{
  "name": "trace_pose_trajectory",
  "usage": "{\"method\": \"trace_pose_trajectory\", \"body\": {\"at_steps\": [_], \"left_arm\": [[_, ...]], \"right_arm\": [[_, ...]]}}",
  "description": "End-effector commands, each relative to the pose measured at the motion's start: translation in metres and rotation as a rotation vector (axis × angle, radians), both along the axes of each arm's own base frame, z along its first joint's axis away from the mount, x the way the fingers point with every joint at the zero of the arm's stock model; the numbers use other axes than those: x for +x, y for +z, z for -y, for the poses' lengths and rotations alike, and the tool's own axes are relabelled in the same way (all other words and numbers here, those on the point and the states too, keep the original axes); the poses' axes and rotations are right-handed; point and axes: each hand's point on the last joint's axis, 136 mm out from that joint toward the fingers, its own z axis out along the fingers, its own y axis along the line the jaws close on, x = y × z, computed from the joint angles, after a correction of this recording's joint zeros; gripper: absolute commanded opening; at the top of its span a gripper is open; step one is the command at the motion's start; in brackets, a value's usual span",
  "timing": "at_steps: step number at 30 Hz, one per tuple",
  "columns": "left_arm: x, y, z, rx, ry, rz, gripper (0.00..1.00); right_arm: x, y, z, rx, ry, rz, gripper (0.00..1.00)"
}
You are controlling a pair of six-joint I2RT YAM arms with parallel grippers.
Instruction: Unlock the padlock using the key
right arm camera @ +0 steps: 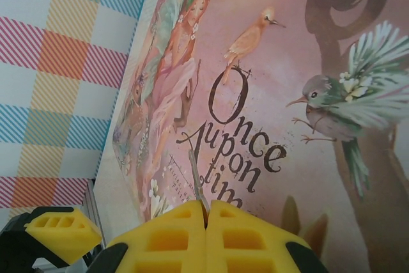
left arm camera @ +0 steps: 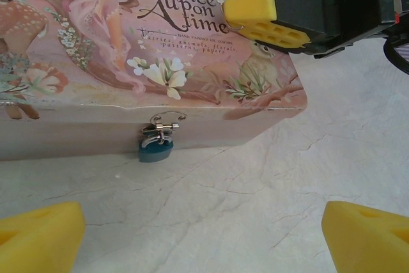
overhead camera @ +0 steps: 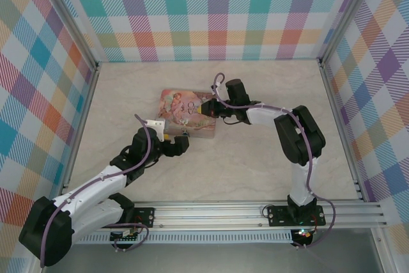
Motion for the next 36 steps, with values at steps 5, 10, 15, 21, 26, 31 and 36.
{"method": "trace_pose_trajectory", "body": {"at_steps": [5, 10, 15, 21, 26, 31, 36], "left_arm": [[0.003, 0.000, -0.003, -0.002, 0.010, 0.024, 0.96], [0.000, -0.005, 0.000, -0.014, -0.013, 0.024, 0.96], [0.000, -0.011, 0.007, -0.026, -0.044, 0.015, 0.95], [0.004, -0.016, 0.013, -0.013, -0.093, 0.053, 0.96], [0.014, -0.017, 0.010, -0.037, -0.127, 0.127, 0.97], [0.029, -0.023, 0.009, -0.024, -0.156, 0.161, 0.98], [0.040, -0.035, 0.020, -0.052, -0.212, 0.141, 0.95]], "right_arm": [[-0.028, -0.046, 0.012, -0.124, -0.017, -0.170, 0.02], [-0.045, -0.064, 0.019, -0.160, -0.038, -0.249, 0.02], [-0.061, -0.072, 0.020, -0.180, -0.035, -0.281, 0.02], [-0.061, -0.068, 0.020, -0.180, -0.026, -0.248, 0.02], [-0.058, -0.063, 0.016, -0.170, -0.008, -0.232, 0.03], [-0.055, -0.060, 0.015, -0.185, -0.002, -0.219, 0.03], [-0.052, -0.057, 0.013, -0.192, 0.009, -0.210, 0.03]]}}
